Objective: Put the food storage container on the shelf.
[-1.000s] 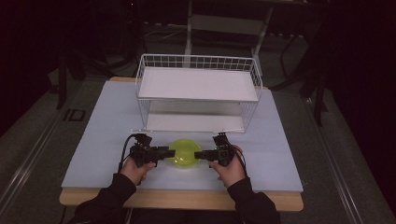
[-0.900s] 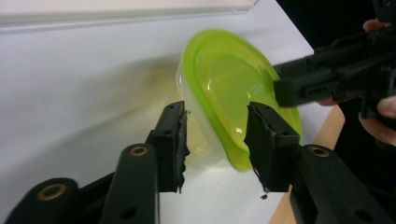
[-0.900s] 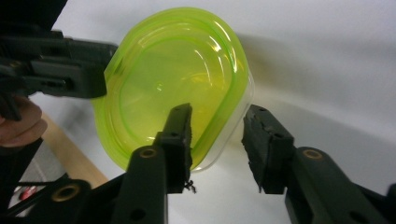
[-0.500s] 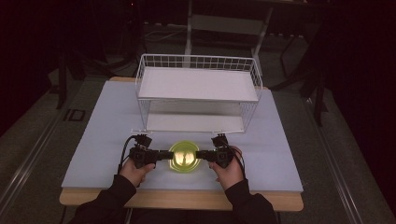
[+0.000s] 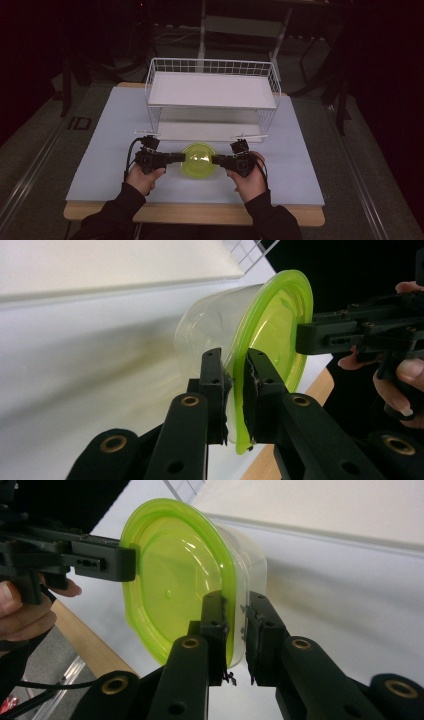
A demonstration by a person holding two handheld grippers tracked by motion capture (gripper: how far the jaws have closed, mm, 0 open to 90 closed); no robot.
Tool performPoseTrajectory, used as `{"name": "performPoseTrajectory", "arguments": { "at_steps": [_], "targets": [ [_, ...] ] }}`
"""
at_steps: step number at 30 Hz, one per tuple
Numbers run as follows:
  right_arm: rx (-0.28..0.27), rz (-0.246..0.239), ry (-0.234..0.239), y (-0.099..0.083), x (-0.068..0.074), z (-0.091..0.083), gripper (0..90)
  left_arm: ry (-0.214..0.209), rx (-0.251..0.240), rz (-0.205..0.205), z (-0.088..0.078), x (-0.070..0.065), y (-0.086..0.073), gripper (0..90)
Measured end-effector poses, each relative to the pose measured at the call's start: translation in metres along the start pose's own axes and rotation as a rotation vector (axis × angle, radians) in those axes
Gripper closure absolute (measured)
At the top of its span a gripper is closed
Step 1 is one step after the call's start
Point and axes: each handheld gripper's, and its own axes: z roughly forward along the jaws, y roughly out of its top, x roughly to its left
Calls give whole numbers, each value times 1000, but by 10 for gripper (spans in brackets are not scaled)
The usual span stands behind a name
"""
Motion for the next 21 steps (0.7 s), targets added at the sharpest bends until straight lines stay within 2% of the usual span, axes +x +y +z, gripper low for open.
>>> {"name": "performPoseTrajectory", "arguments": {
  "at_steps": [5, 13, 21],
  "targets": [
    [-27, -3, 7, 7, 4, -11, 800, -1, -6, 10, -6, -10, 12, 815],
    [-77, -14, 6, 22, 9, -29, 801, -2, -16, 49, -15, -25, 36, 815],
    [-131, -26, -3, 49, 16, -49, 801, 11, -52, 82, -26, -43, 69, 815]
  ]
}}
